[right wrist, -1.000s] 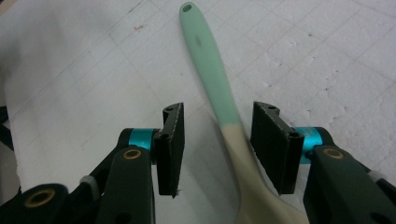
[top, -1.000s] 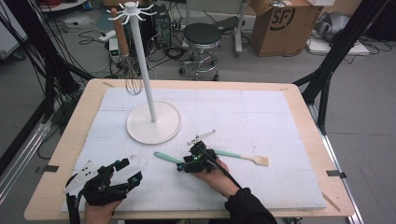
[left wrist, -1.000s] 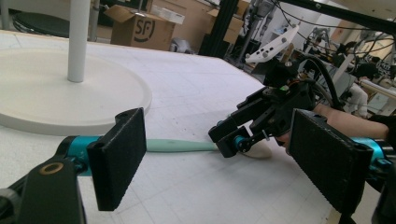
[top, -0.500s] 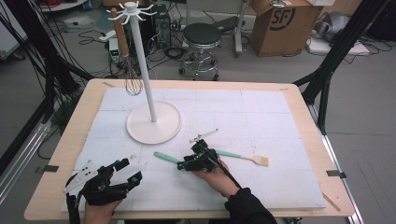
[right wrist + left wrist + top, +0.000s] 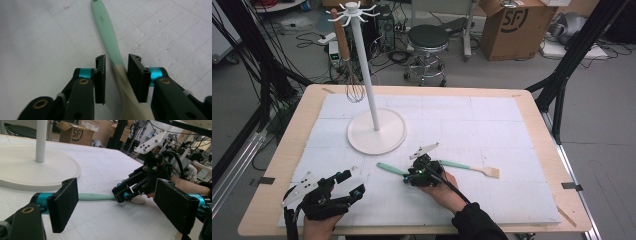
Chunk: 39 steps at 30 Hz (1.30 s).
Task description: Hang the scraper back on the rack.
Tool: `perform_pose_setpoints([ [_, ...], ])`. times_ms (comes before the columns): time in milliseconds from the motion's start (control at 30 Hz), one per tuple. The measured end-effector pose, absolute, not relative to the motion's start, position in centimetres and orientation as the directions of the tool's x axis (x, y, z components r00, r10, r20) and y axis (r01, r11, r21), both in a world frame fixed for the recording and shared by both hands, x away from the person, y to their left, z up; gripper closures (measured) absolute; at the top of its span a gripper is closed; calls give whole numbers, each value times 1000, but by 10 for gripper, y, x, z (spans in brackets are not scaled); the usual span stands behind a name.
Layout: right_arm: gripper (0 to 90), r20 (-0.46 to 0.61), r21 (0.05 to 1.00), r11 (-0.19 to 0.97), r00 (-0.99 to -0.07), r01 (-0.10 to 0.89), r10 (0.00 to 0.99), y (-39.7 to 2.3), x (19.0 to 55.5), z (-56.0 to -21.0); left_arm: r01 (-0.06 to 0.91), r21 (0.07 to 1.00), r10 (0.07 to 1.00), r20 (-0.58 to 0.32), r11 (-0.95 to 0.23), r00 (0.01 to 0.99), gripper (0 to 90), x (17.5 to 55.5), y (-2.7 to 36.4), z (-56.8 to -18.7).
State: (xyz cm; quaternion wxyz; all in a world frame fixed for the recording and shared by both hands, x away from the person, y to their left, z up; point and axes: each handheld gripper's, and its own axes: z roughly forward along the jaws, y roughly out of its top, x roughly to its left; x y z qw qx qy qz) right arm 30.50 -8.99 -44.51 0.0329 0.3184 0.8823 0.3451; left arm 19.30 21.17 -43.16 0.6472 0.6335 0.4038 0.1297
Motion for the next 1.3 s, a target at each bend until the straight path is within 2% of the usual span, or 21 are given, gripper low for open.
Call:
perform_pose_setpoints([
  [333, 772, 113, 631, 588, -810, 506, 576, -89, 304, -445, 345, 924, 678, -362, 167, 640, 203, 193, 212, -431],
  [733, 818, 72, 643, 601, -818, 475, 570, -88, 301, -444, 345, 922, 687, -367, 177, 627, 204, 194, 216, -433],
  [1200, 817, 176, 777, 407, -787, 480, 592, -107, 306, -425, 340, 922, 691, -370, 188, 621, 209, 193, 219, -432],
  [1300, 817, 186, 823, 350, -795, 447, 578, -113, 306, -417, 344, 920, 689, -373, 188, 622, 210, 194, 219, -433],
])
